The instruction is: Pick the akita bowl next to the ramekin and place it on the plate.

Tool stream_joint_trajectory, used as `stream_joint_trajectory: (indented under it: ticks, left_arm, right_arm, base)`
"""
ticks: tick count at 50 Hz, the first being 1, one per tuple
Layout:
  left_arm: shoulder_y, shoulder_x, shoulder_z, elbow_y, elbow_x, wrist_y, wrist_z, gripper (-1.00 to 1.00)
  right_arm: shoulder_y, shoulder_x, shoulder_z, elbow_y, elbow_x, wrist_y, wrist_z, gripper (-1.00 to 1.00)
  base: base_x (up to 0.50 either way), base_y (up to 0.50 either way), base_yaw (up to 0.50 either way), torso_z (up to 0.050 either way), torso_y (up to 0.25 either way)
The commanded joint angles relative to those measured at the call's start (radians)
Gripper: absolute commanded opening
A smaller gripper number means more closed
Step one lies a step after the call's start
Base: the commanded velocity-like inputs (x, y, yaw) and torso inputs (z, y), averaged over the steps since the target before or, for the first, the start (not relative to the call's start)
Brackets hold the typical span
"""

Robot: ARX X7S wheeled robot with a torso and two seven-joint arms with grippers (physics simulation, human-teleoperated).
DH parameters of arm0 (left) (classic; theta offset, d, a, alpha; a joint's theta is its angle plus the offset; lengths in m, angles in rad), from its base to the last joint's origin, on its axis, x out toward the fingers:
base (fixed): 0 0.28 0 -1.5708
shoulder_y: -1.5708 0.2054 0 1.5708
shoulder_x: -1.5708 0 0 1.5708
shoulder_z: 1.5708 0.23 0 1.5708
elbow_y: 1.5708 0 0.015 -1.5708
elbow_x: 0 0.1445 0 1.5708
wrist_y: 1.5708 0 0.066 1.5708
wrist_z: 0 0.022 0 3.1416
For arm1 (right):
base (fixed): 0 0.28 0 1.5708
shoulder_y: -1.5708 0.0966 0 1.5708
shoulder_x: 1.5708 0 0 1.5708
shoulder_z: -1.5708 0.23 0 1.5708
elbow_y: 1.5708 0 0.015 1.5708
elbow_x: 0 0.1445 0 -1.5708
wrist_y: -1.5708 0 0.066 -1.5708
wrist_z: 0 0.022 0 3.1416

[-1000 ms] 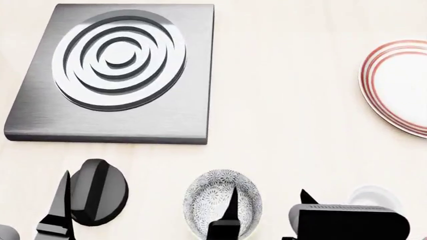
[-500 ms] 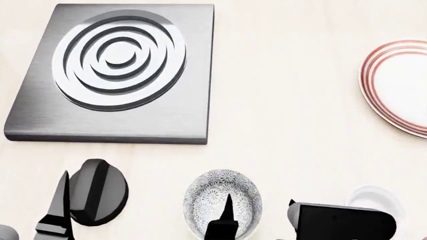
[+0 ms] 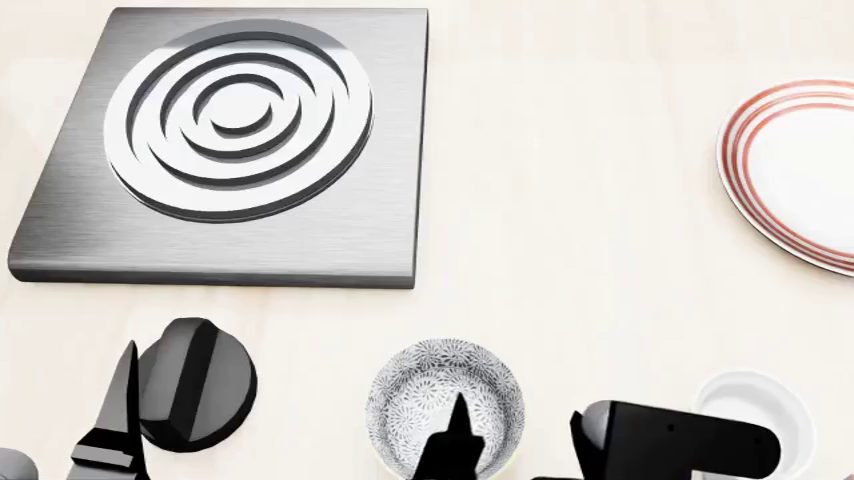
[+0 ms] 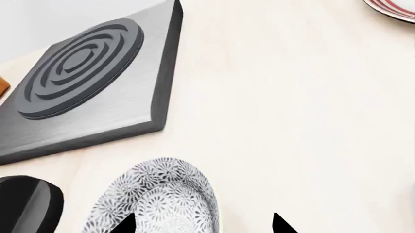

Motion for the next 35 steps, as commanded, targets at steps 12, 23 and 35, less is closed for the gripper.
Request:
stream_joint_trajectory:
  ticks: [12, 23, 35]
  left_arm:
    - [0.003, -0.009, 0.006, -0.005, -0.006, 0.011, -0.009, 1.00]
    - [0.004, -0.013, 0.009, -0.007, -0.009, 0.014, -0.014, 1.00]
    - [0.006, -0.018, 0.009, -0.010, -0.014, 0.020, -0.019, 1.00]
  right_arm:
    - [-0.007, 0.000, 0.006, 0.107, -0.002, -0.067, -0.016, 1.00]
    - [-0.010, 0.005, -0.009, 0.125, -0.006, -0.080, -0.010, 1.00]
    - [-0.010, 0.007, -0.028, 0.156, -0.012, -0.104, -0.015, 1.00]
  base:
    - [0.00, 0.00, 0.00, 0.000, 0.000]
    - [0.00, 0.00, 0.00, 0.000, 0.000]
    - [0.00, 0.00, 0.00, 0.000, 0.000]
